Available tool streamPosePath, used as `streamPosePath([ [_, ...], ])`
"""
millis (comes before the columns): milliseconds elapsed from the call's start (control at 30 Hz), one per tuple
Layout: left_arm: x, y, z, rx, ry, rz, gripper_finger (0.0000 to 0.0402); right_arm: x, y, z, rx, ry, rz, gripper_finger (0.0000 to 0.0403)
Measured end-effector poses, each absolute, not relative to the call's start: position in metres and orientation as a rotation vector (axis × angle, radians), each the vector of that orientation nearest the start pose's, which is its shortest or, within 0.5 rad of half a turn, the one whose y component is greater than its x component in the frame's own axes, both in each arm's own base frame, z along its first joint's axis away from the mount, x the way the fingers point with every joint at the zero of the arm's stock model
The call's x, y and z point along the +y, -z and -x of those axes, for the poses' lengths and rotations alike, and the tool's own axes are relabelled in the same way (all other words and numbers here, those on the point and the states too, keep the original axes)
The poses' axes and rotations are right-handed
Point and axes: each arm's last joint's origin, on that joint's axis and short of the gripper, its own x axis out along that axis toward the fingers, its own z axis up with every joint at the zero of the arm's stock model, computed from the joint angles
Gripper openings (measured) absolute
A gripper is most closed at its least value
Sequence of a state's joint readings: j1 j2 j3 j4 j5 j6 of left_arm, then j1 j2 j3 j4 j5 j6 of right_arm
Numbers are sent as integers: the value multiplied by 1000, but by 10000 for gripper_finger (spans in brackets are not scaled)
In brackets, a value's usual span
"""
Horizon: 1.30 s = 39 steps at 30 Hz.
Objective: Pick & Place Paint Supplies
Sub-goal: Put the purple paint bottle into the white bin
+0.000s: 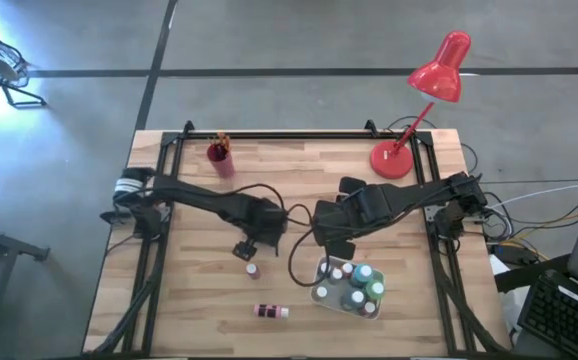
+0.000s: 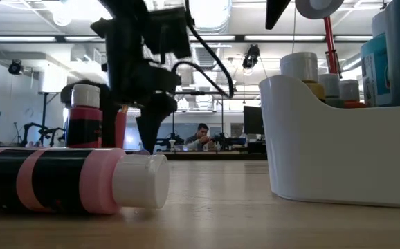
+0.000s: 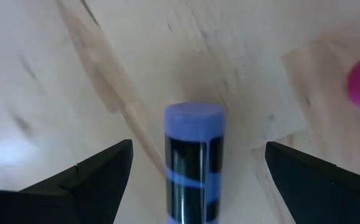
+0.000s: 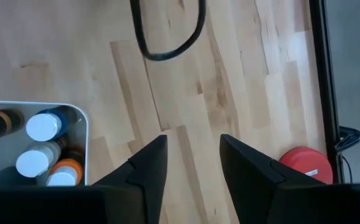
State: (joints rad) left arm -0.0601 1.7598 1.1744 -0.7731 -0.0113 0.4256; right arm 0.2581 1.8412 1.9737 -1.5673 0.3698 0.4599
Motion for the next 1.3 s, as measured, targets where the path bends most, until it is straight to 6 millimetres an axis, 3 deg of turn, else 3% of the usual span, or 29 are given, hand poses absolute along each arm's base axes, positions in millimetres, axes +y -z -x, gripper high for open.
streamPosePath([
  [167, -20, -167, -331, 1383, 338, -399, 369, 77, -356, -330, 1296, 395, 57, 126],
  [400, -20, -165, -338, 1328, 302, -383, 351, 76, -355, -330, 1300, 391, 65, 104],
  [967, -18, -164, -336, 1357, 239, -316, 118, 76, -340, -329, 1357, 404, 87, 69],
  [1133, -17, -172, -333, 1332, 213, -288, 103, 77, -338, -327, 1369, 405, 89, 73],
  [1300, -16, -204, -327, 1212, 167, -251, 103, 77, -353, -316, 1317, 403, 56, 88],
])
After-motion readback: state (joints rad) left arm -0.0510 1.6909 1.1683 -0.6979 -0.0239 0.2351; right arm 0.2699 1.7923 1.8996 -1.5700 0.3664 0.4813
